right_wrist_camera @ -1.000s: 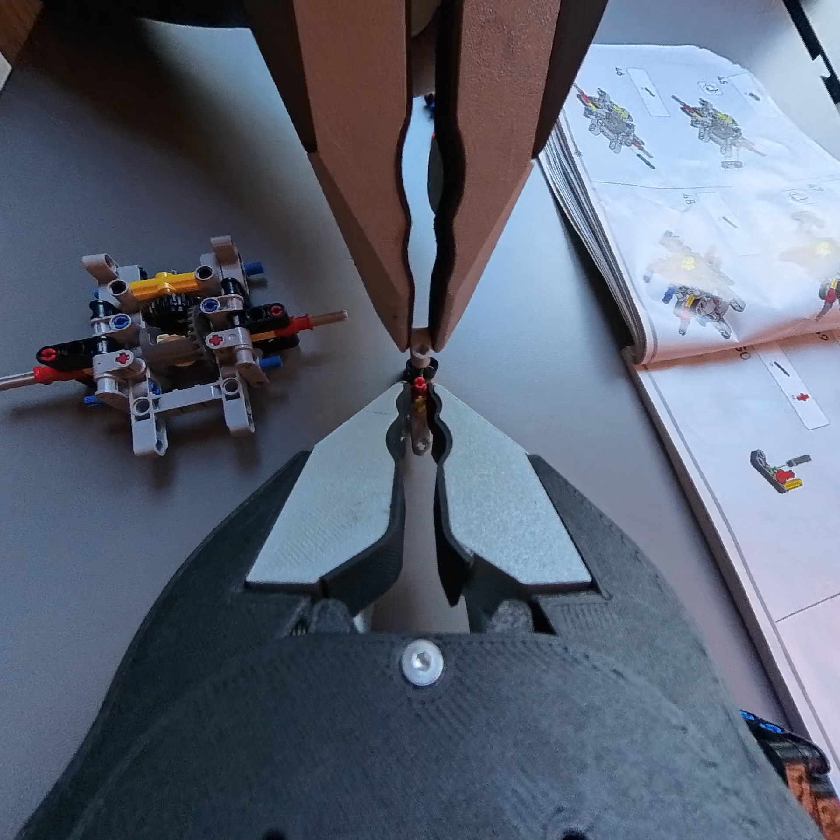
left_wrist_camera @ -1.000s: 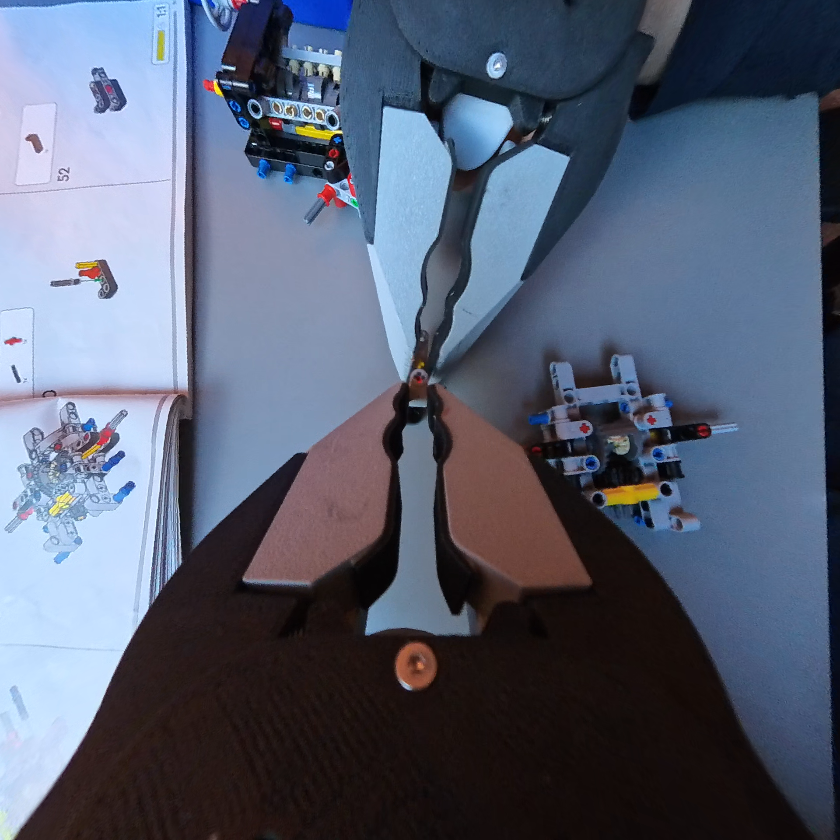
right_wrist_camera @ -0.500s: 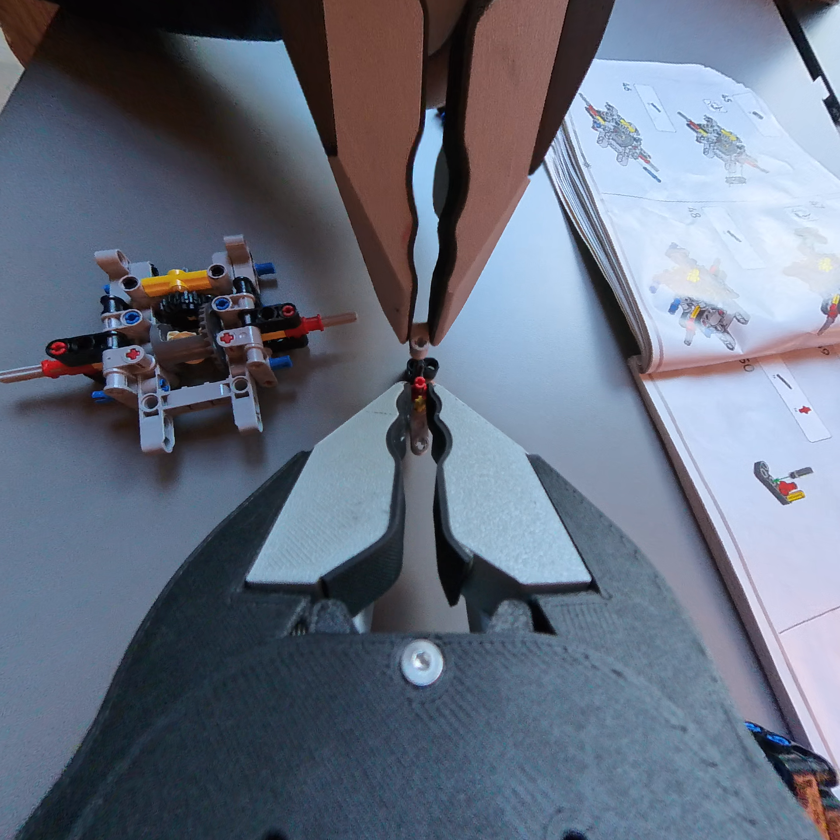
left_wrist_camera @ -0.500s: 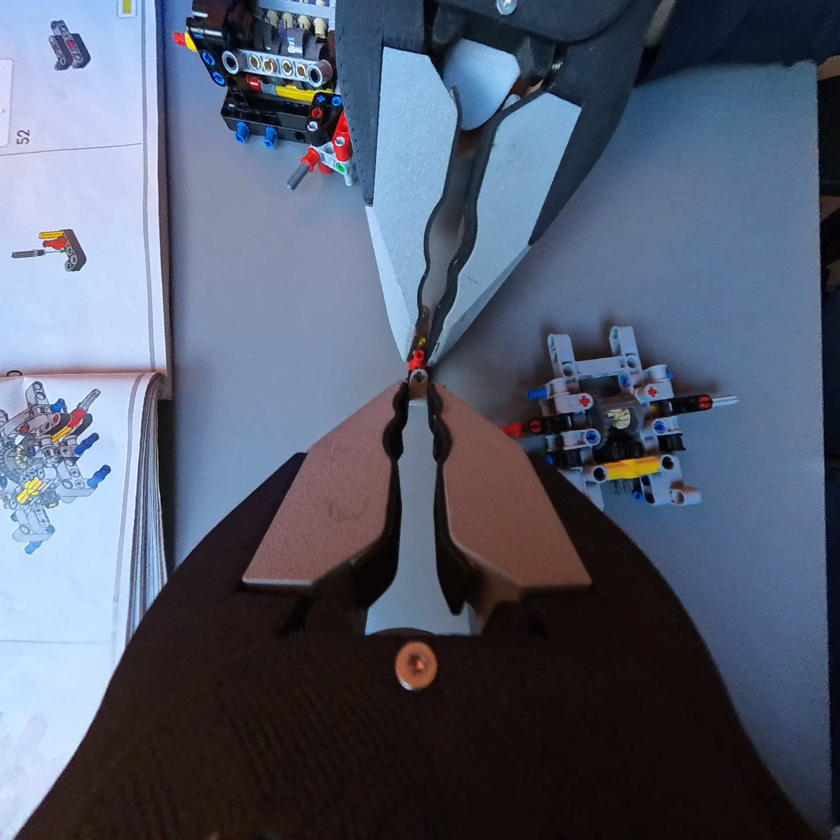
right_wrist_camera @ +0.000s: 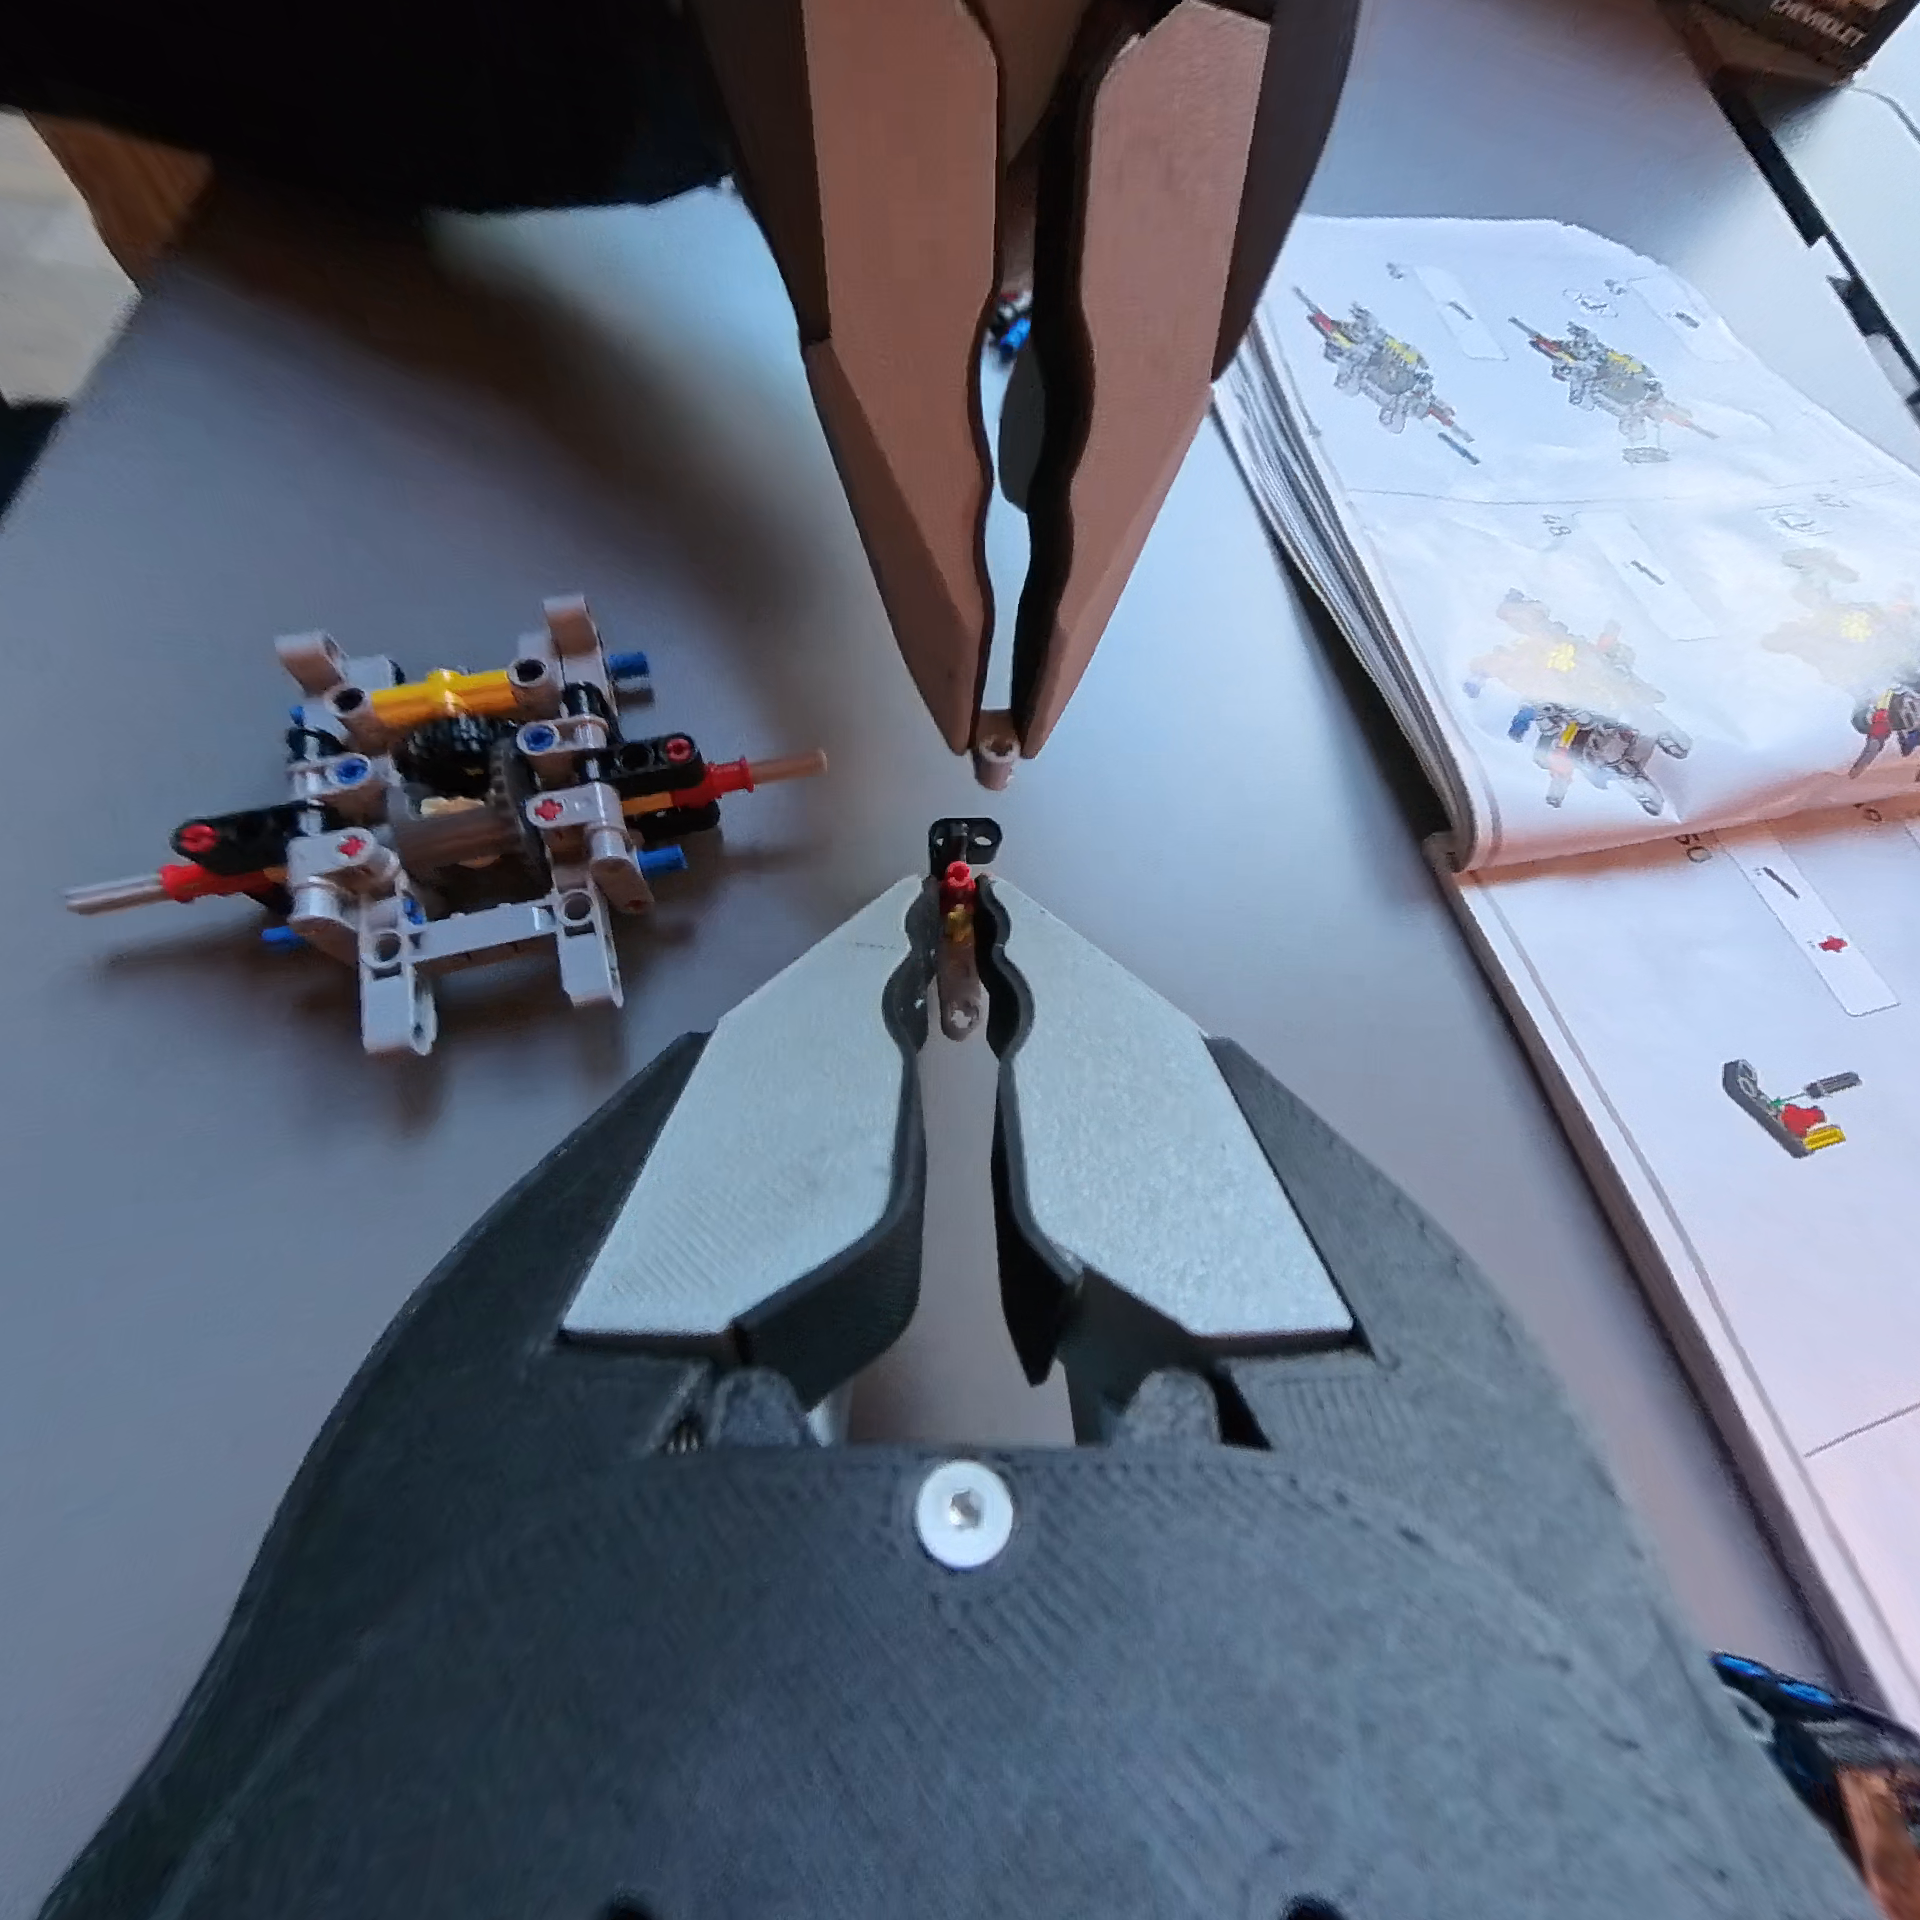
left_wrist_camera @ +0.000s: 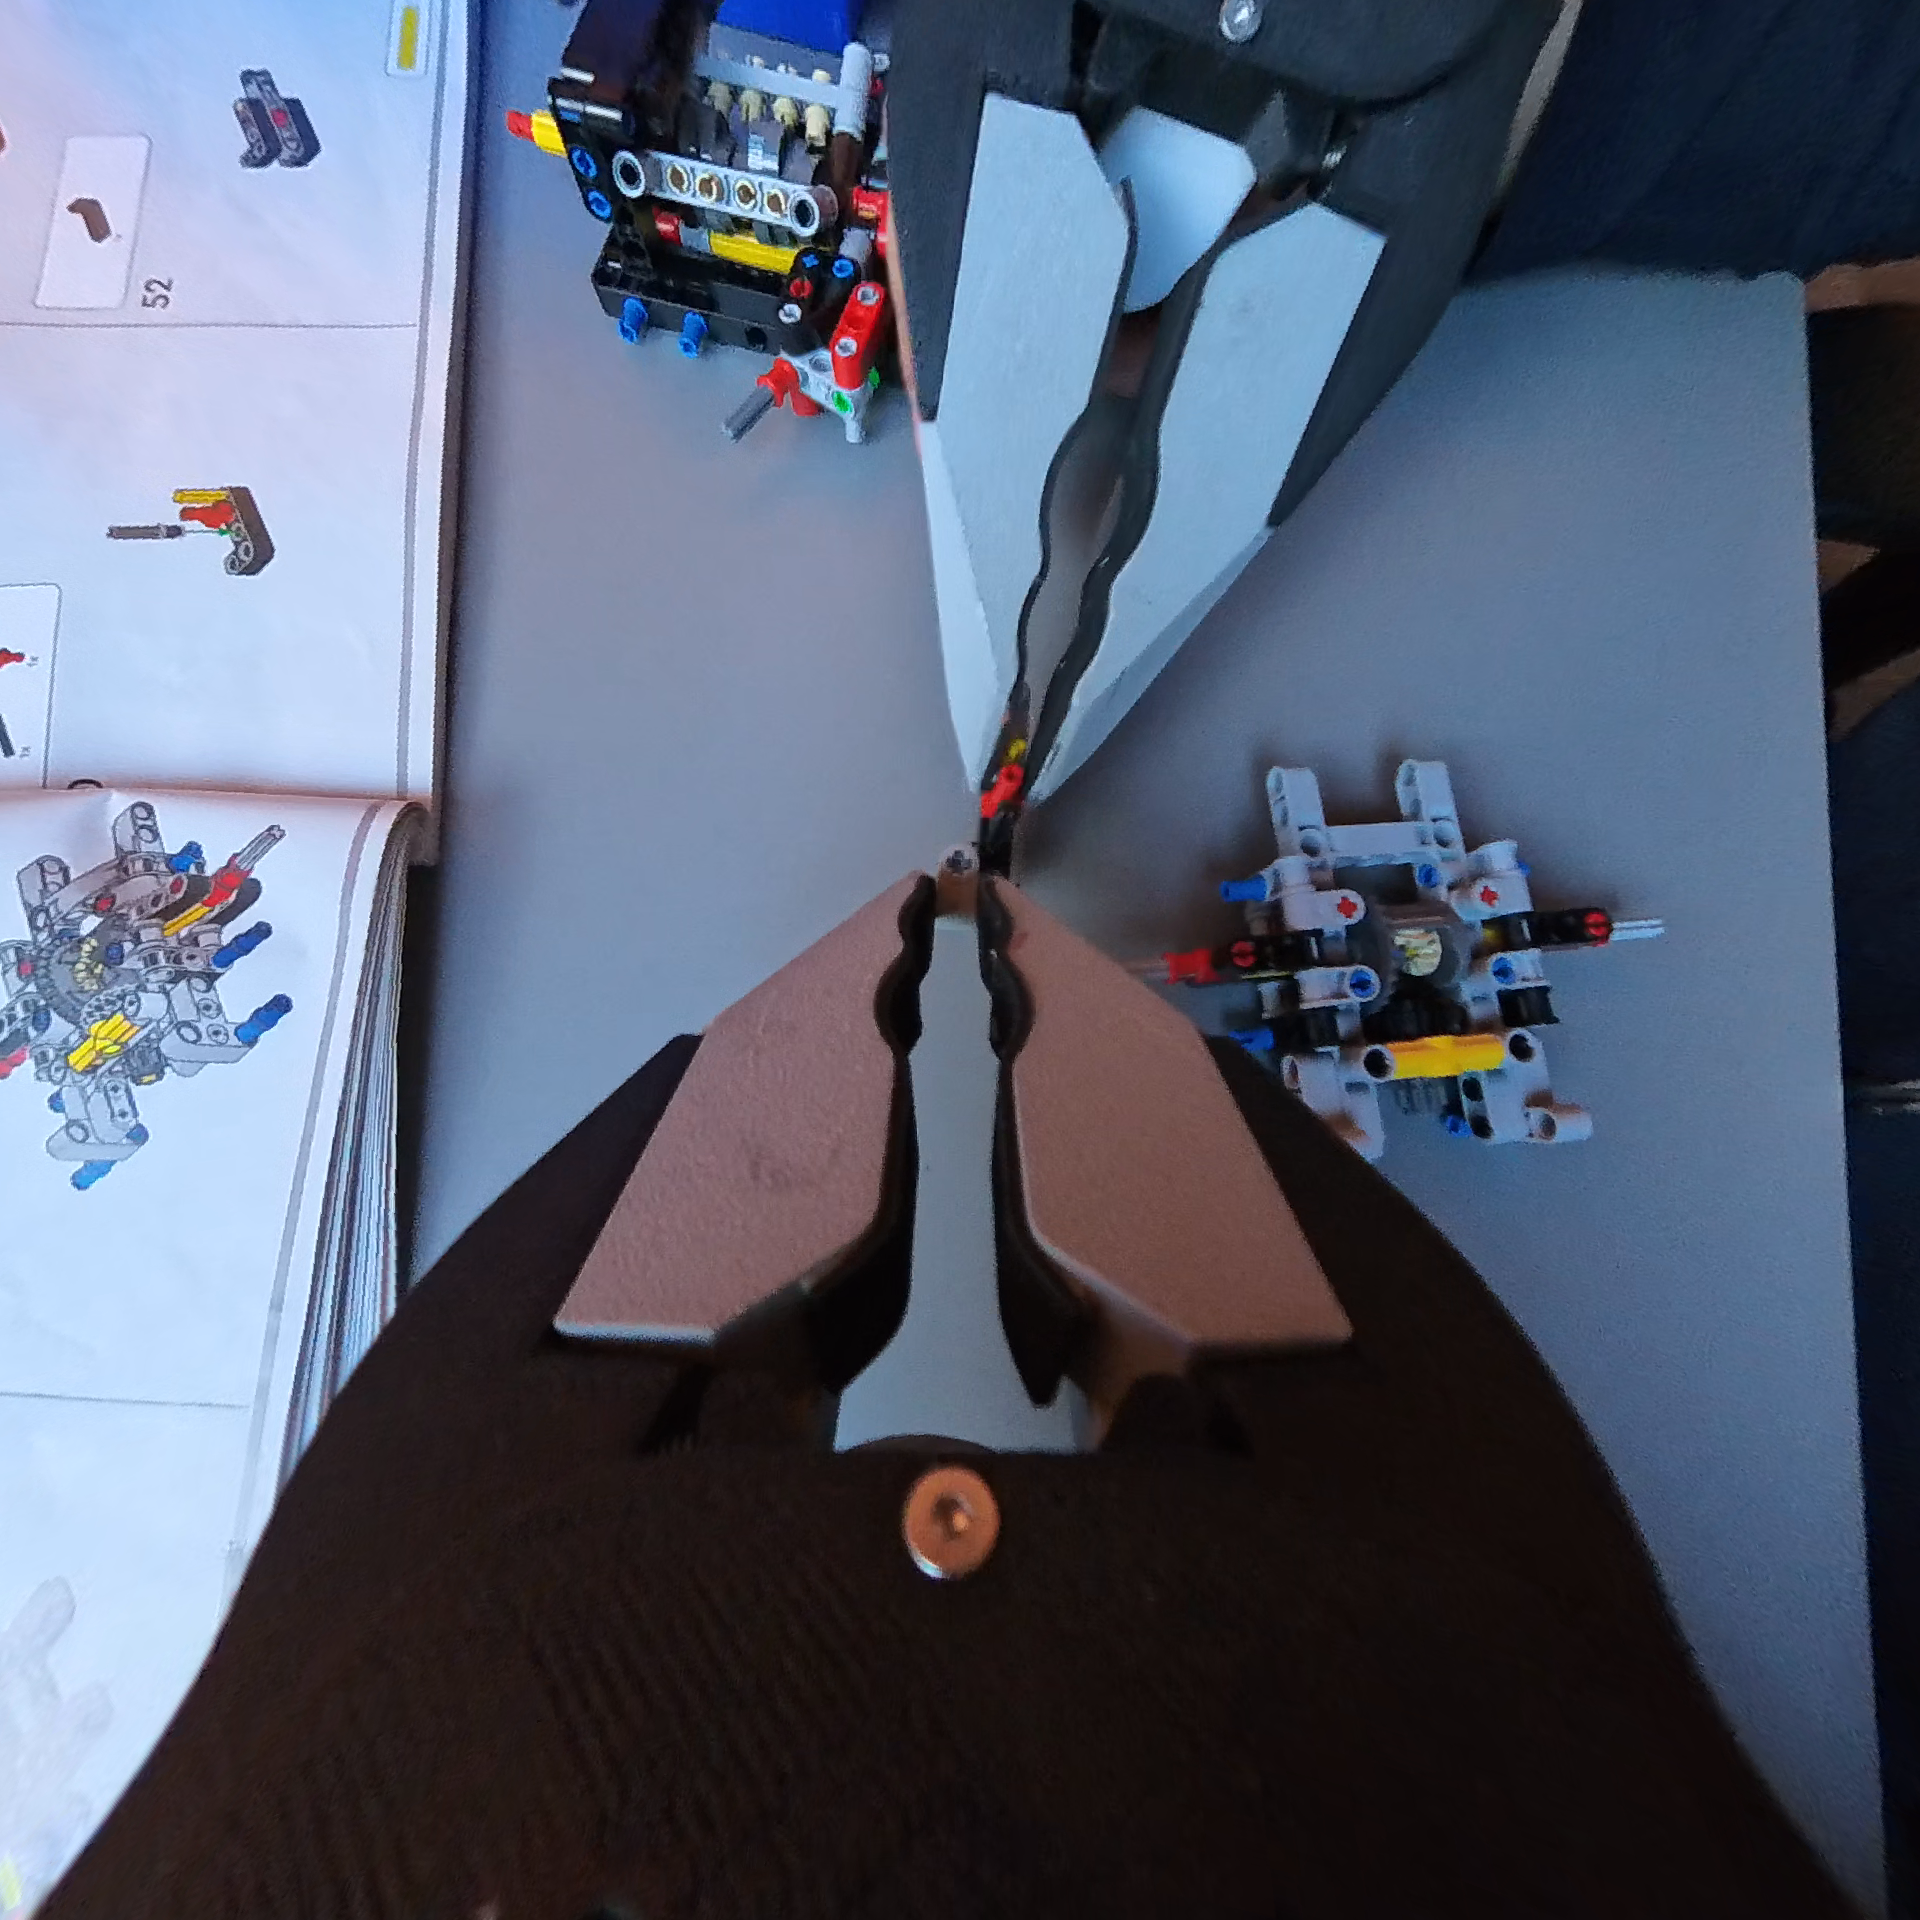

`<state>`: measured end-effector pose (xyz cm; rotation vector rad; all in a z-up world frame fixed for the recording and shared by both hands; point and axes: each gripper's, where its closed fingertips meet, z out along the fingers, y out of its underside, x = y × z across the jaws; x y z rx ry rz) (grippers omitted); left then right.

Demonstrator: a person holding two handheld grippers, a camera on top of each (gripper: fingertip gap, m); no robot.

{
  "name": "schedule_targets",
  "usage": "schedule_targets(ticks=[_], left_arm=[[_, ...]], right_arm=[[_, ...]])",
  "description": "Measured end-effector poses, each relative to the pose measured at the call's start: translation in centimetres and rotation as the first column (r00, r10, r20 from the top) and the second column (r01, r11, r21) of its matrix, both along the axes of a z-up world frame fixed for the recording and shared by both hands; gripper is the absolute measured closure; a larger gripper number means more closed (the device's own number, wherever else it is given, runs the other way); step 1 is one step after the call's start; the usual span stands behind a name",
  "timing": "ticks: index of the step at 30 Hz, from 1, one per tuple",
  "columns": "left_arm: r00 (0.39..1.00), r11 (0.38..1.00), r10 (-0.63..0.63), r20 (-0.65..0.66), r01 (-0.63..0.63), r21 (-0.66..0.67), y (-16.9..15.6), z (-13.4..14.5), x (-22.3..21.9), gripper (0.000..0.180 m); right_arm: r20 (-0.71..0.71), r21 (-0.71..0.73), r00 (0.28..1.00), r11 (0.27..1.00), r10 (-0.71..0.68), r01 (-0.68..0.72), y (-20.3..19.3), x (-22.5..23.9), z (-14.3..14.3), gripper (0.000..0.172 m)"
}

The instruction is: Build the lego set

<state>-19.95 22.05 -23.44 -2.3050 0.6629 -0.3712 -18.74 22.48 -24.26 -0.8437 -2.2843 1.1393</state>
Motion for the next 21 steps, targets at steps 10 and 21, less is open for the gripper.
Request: schedule_targets(ticks=[10,21], left_arm=[[0.999,0.999,-0.001,0.041,0.003,-0.042,-0.8,-1.2,-0.3,0.175],[0.999,0.999,0.004,0.042,-0.002,-0.037,-0.6,-1.6,-0.1,0.175]], right_arm=[[0.013,-0.017,1.000,1.000,-0.008,0.009,0.2,0.3,0.0,0.163],[0.095,0.066,0.994,0.997,-0.050,0.043,1.0,0.2,-1.9,0.144]])
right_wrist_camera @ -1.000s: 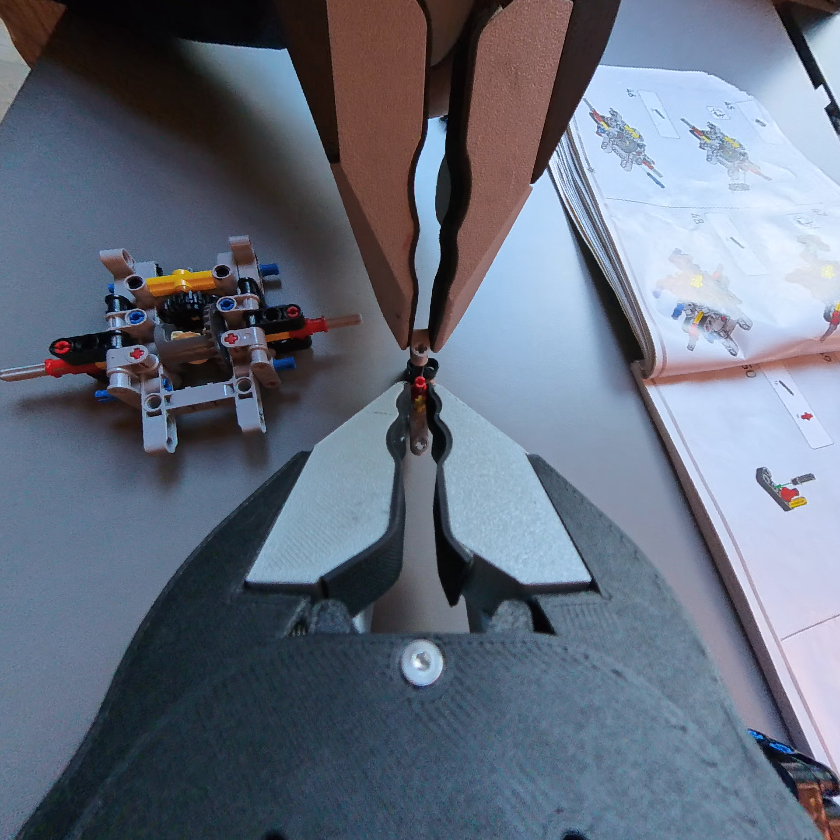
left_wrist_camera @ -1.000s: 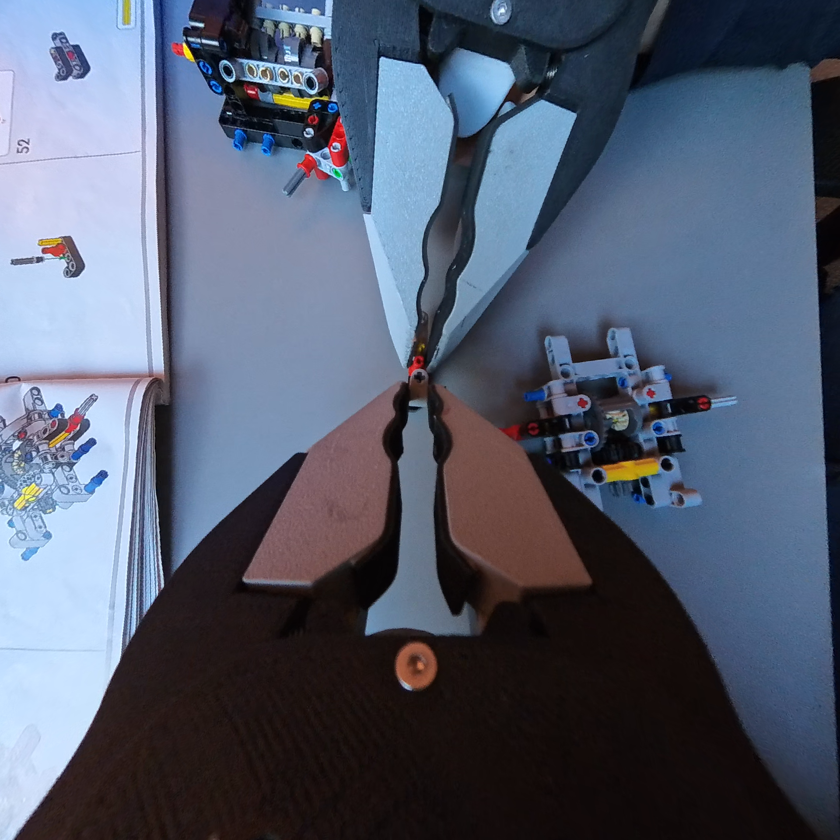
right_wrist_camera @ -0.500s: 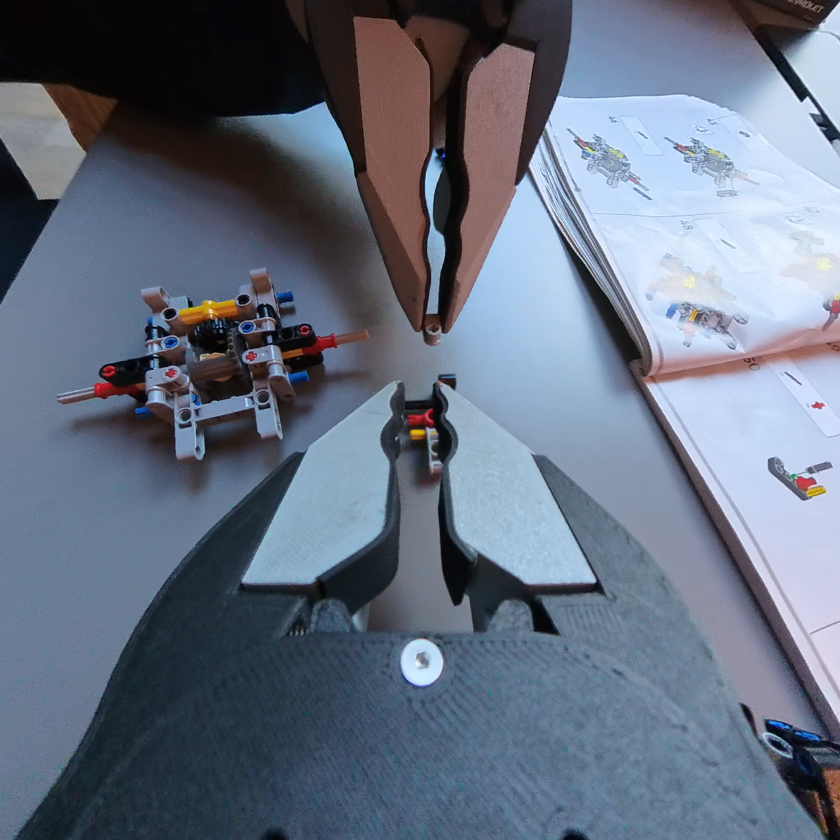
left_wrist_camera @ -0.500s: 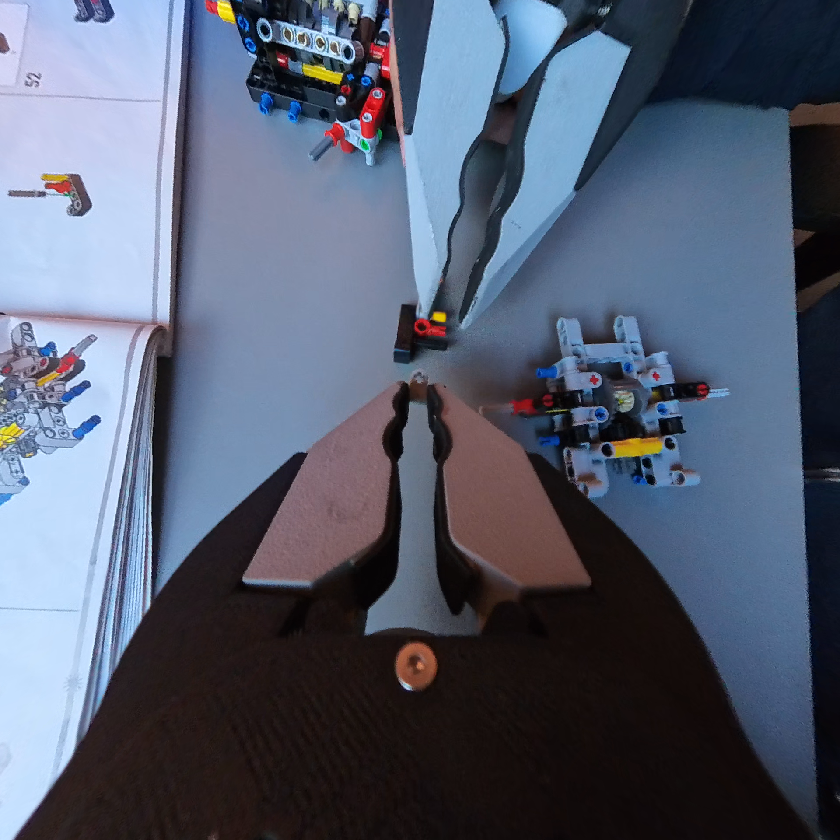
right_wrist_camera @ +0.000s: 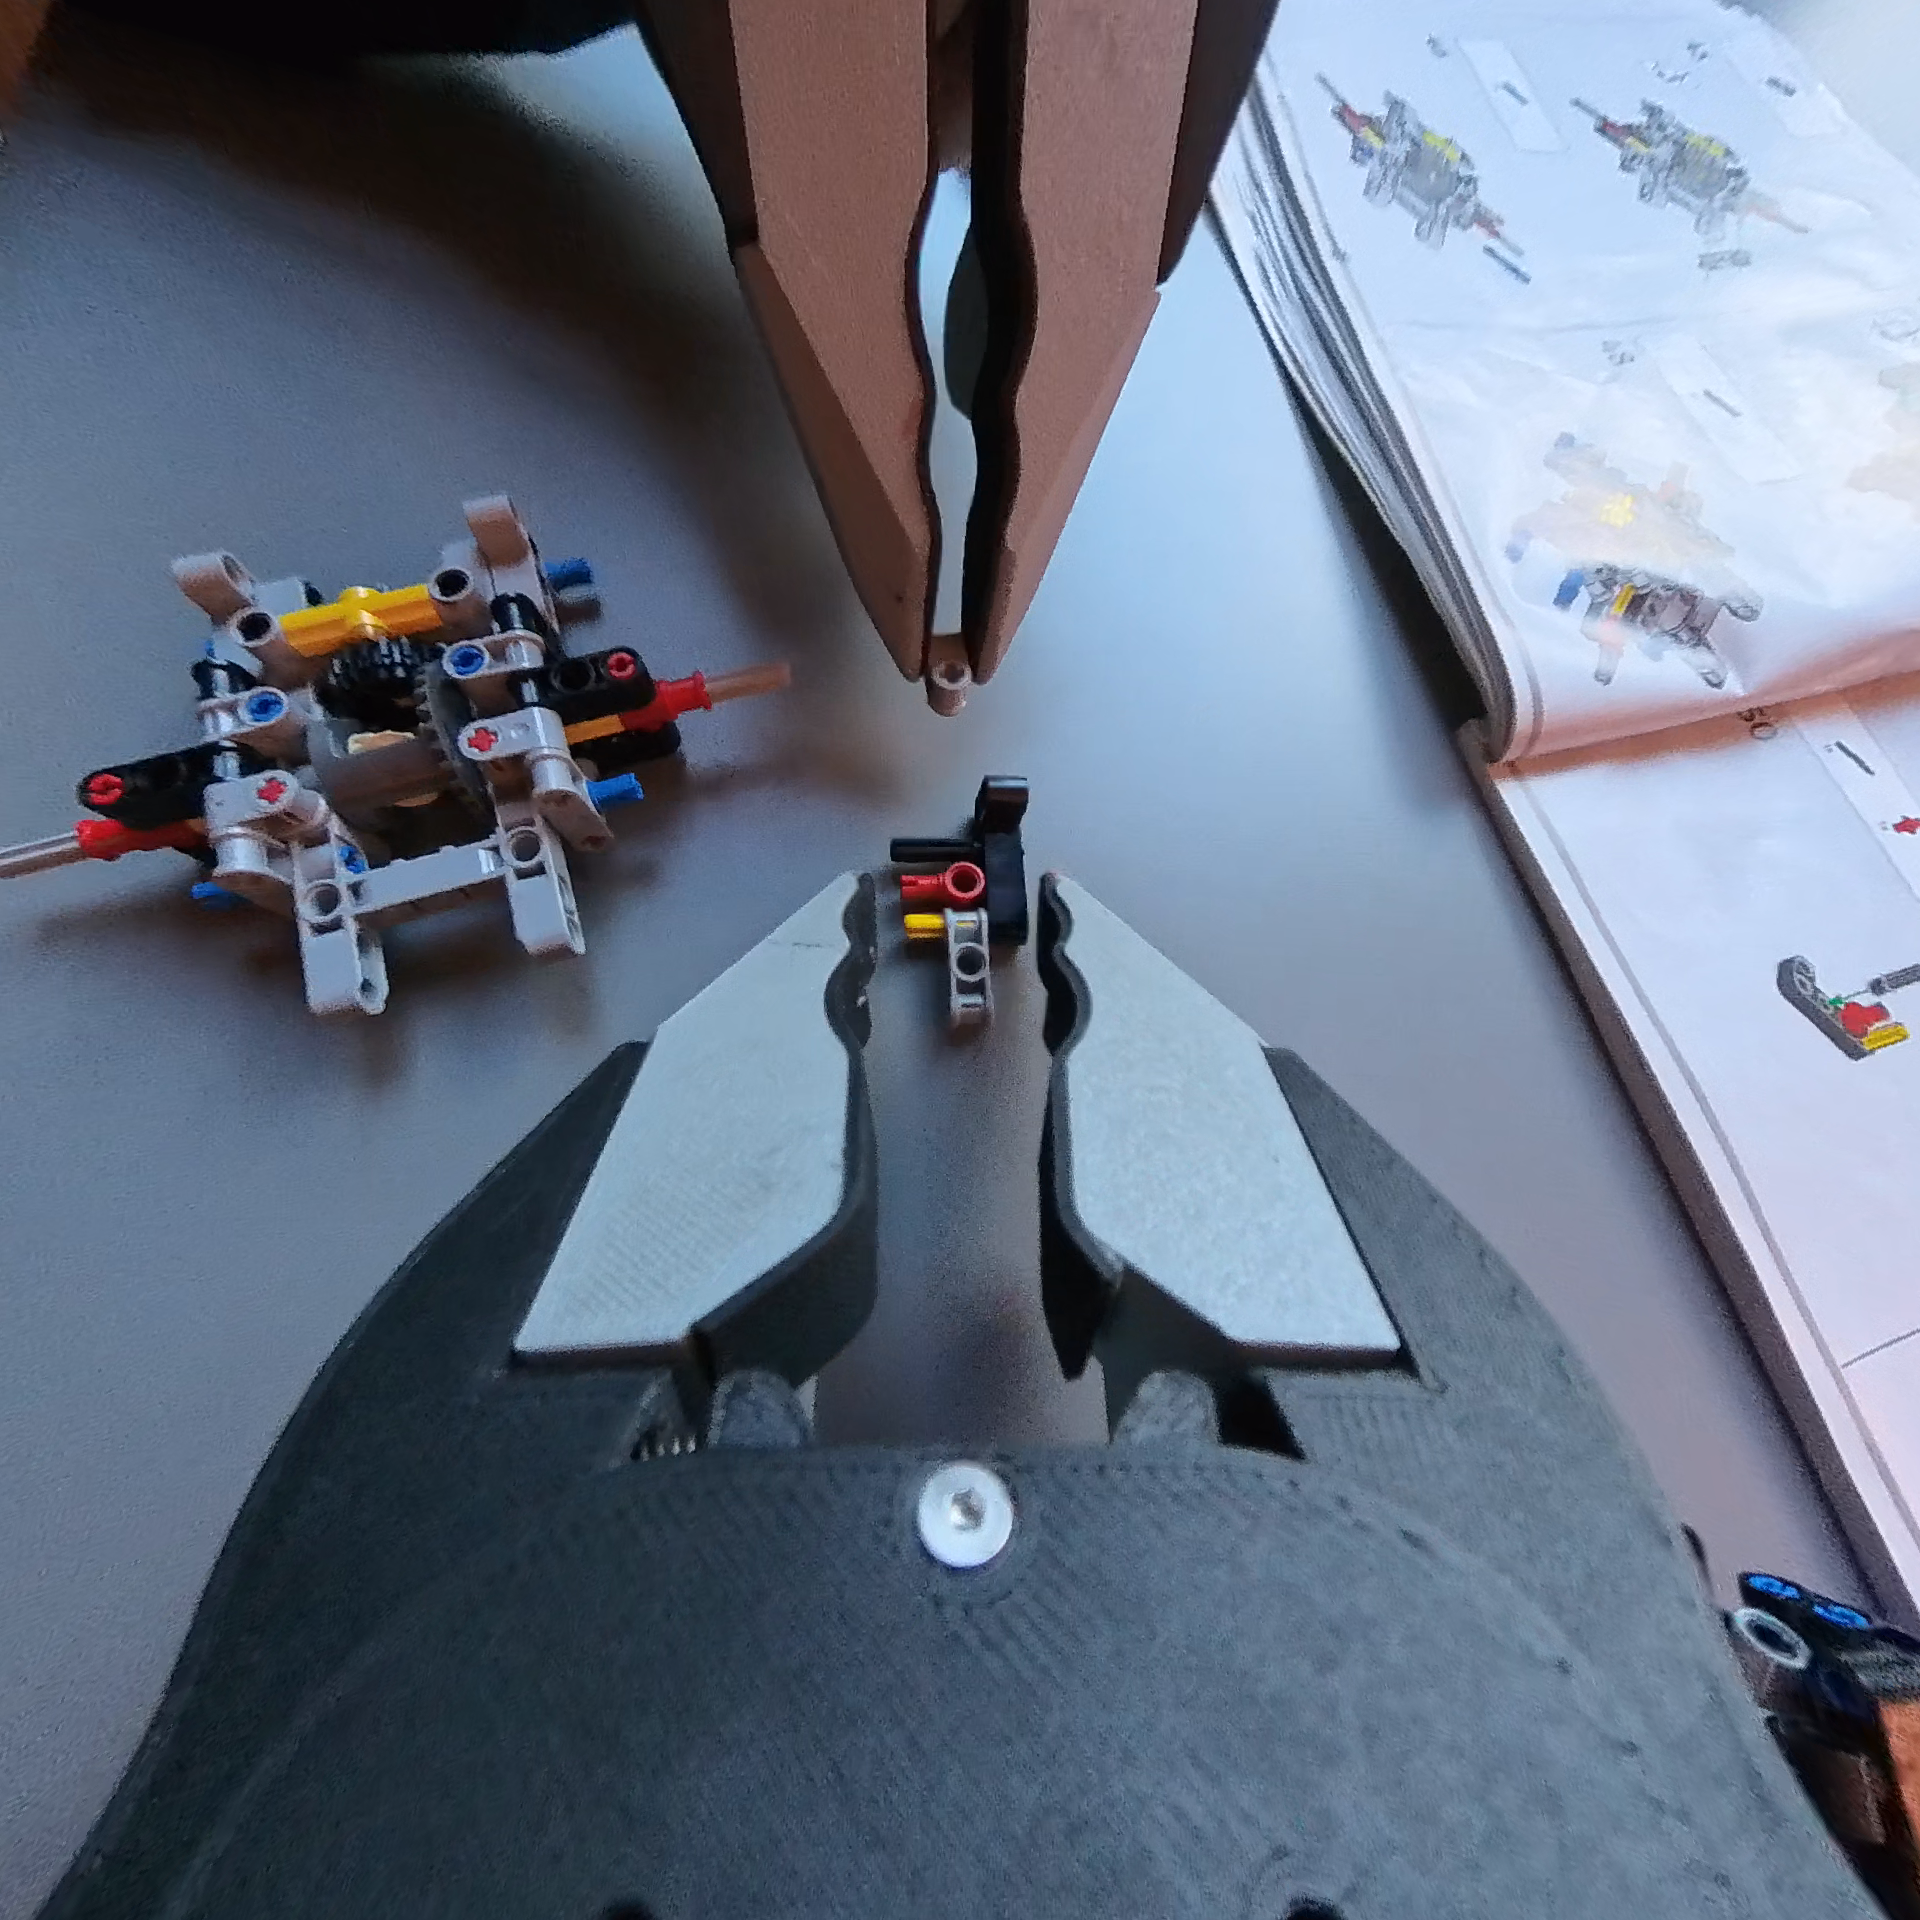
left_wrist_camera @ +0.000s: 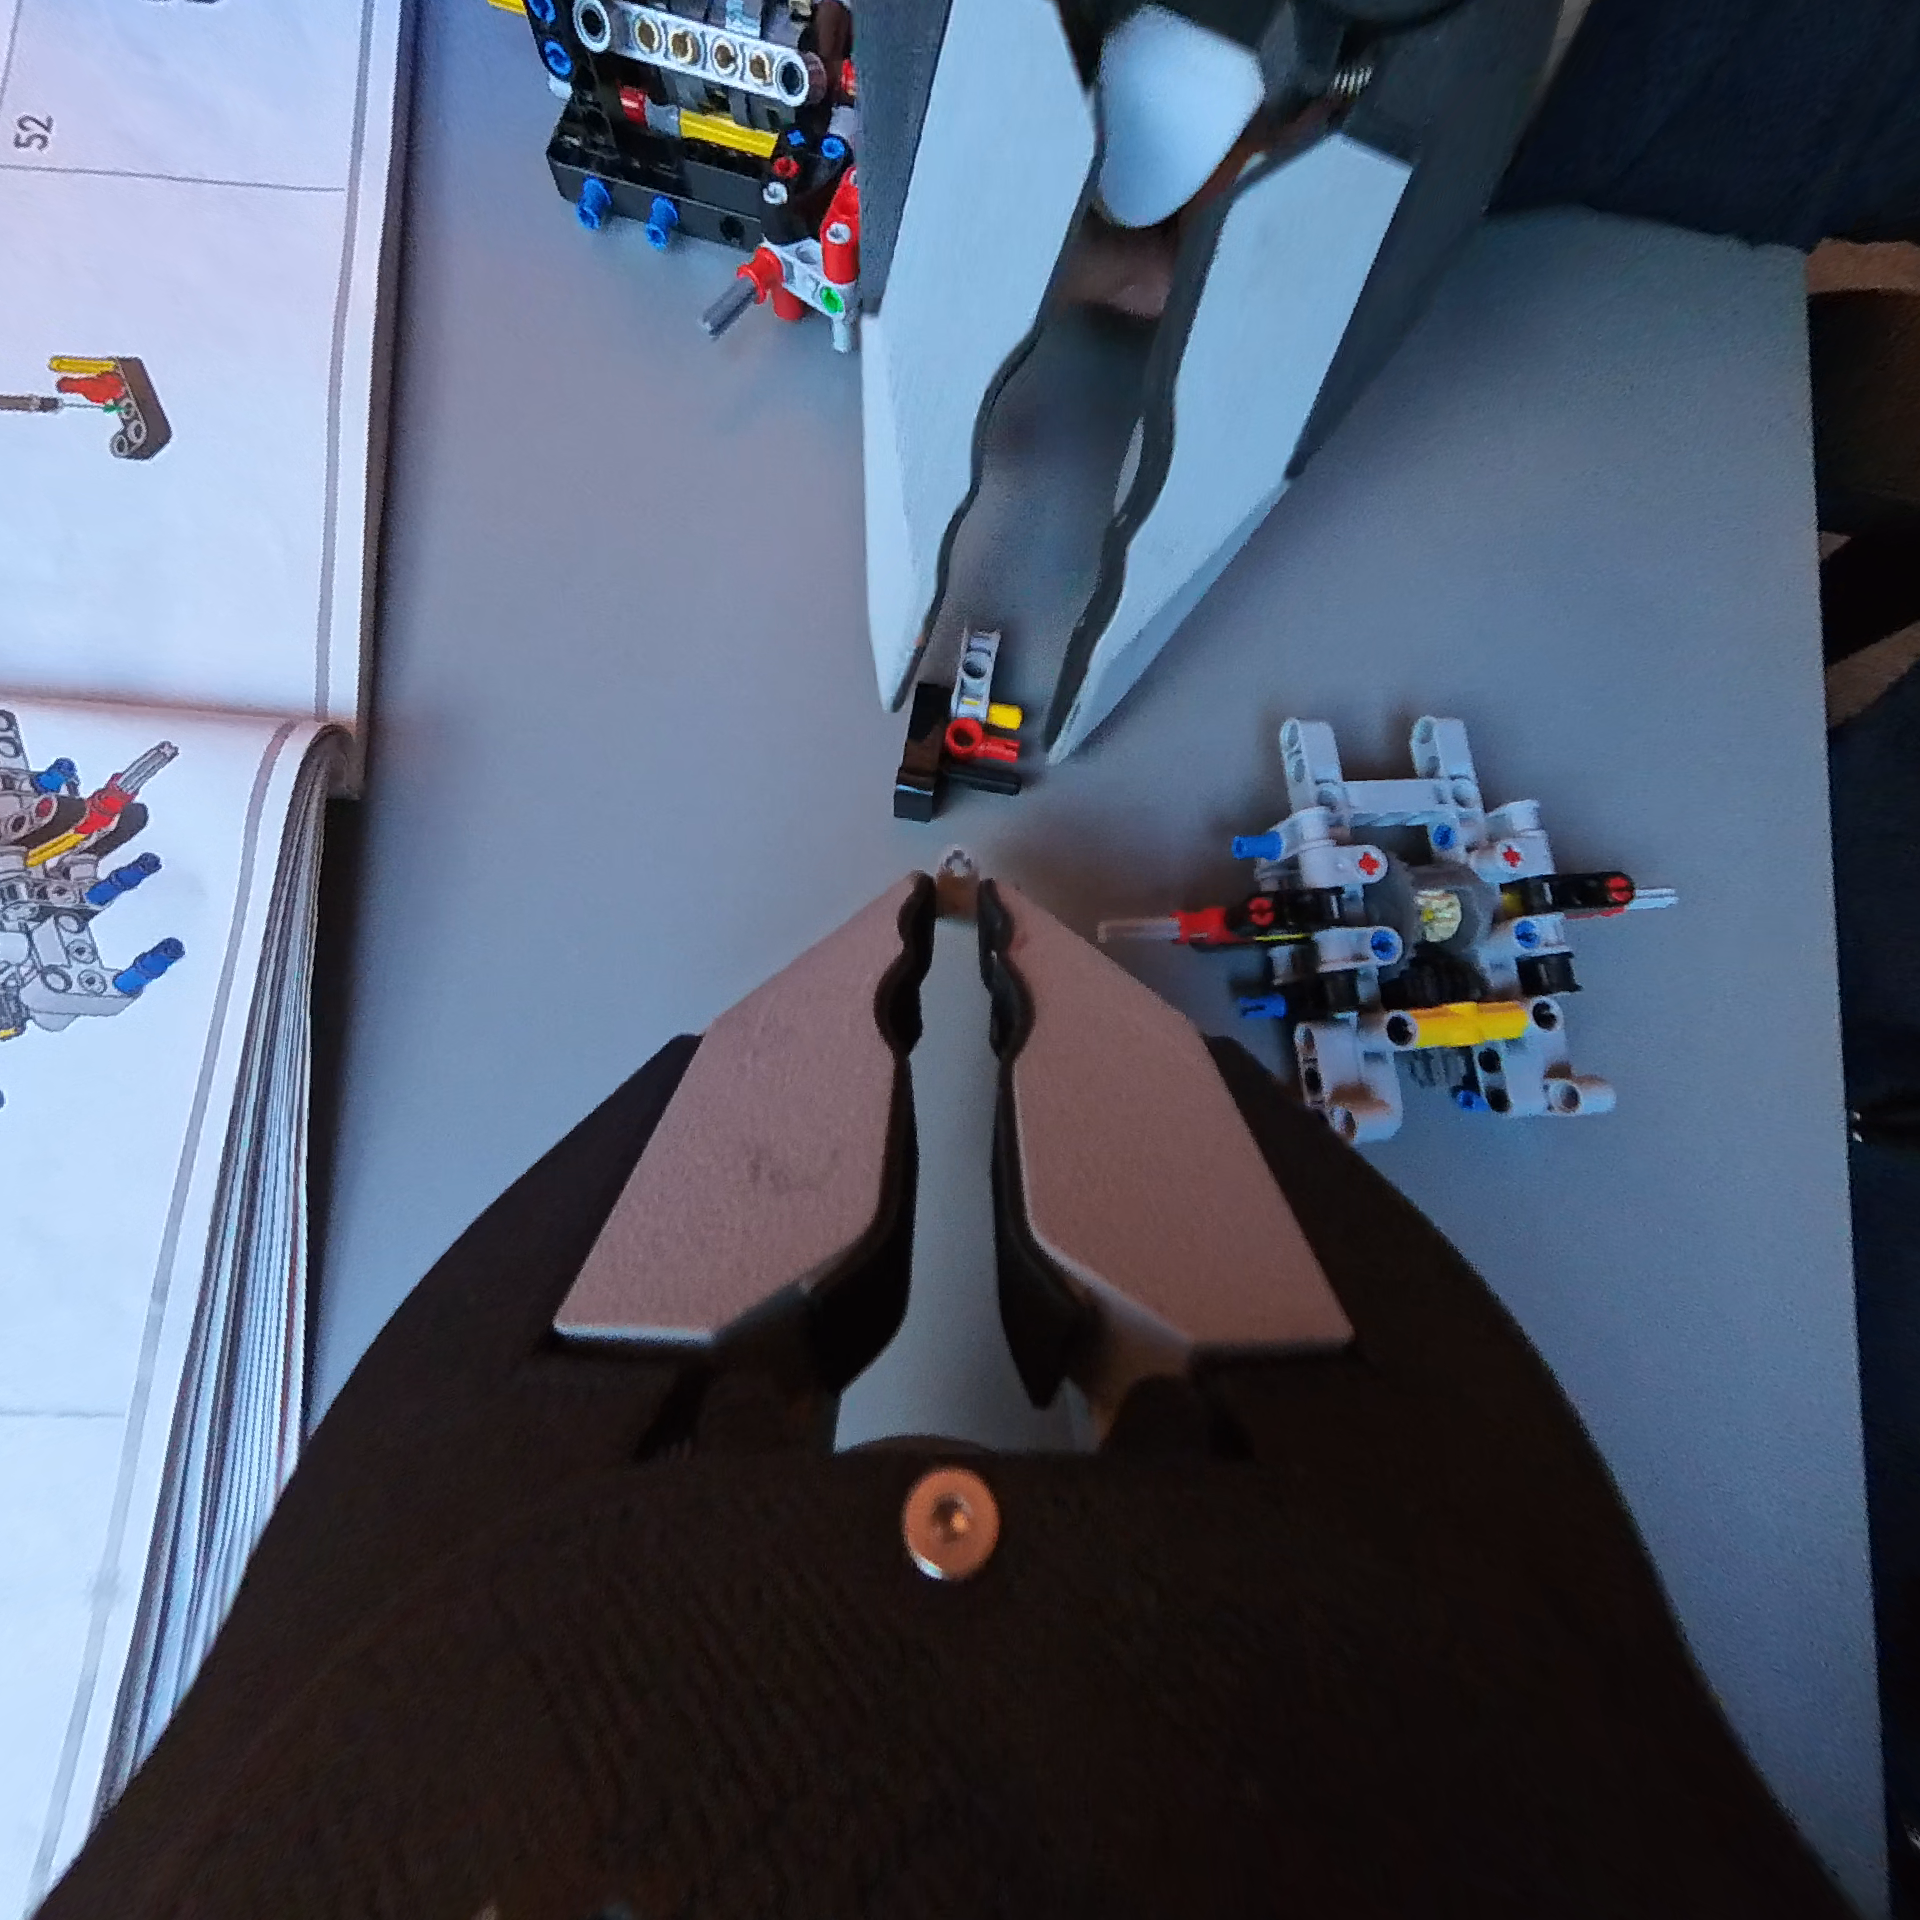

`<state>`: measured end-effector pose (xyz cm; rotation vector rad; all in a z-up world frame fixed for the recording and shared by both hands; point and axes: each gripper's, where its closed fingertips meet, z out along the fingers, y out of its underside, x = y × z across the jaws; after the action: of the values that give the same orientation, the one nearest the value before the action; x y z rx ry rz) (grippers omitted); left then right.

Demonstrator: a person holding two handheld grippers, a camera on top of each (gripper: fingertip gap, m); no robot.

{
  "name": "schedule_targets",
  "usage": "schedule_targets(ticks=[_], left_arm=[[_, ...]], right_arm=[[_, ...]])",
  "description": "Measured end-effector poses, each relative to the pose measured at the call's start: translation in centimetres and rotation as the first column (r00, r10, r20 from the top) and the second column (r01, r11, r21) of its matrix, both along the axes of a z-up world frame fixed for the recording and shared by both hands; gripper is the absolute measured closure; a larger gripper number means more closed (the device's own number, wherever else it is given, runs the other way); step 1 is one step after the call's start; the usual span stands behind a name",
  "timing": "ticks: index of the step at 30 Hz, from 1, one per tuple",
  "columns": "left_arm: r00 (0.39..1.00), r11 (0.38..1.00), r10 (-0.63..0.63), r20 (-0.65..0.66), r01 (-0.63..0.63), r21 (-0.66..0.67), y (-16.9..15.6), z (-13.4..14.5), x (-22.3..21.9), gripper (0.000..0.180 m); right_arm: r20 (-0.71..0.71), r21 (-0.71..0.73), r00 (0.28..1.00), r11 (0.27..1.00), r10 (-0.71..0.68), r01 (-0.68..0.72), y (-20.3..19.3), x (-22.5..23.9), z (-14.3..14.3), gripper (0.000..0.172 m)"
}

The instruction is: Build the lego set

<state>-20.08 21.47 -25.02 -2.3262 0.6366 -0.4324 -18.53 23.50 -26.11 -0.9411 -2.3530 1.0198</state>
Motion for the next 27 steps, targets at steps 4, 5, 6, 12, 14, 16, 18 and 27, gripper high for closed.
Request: schedule_targets(ticks=[4,5,6,12,14,16,18,27], left_arm=[[0.998,0.998,-0.050,-0.043,0.051,0.040,0.1,-0.1,0.7,0.175],[0.995,0.995,-0.071,-0.074,0.076,0.068,0.1,0.0,0.9,0.175],[0.991,0.992,-0.077,-0.105,0.087,0.089,0.2,0.1,1.0,0.175],[0.987,0.989,-0.079,-0.140,0.095,0.114,0.4,0.0,0.8,0.175],[0.989,0.991,-0.070,-0.133,0.084,0.108,0.6,-0.2,0.7,0.175],[0.989,0.992,-0.063,-0.132,0.077,0.100,0.7,-0.6,0.7,0.175],[0.989,0.993,-0.062,-0.132,0.075,0.090,0.8,-0.9,0.9,0.175],[0.990,0.993,-0.085,-0.111,0.093,0.073,0.9,-1.6,2.0,0.175]], right_arm=[[0.016,0.023,1.000,1.000,-0.012,0.011,-0.1,-0.3,-0.4,0.150],[0.025,0.015,1.000,1.000,-0.012,0.012,-0.2,-0.3,-0.4,0.150],[0.036,0.003,0.999,1.000,-0.012,0.012,-0.3,-0.2,-0.4,0.150],[0.085,-0.053,0.996,0.998,-0.029,0.034,-0.3,0.1,-0.3,0.151],[0.100,-0.083,0.995,0.996,-0.029,0.037,-0.3,0.2,-0.3,0.151],[0.117,-0.104,0.993,0.994,-0.025,0.037,-0.4,0.3,-0.3,0.151],[0.121,-0.101,0.992,0.994,-0.021,0.034,-0.4,0.4,-0.3,0.149],[0.106,-0.081,0.994,0.996,-0.025,0.034,-1.1,0.1,-0.4,0.141]])
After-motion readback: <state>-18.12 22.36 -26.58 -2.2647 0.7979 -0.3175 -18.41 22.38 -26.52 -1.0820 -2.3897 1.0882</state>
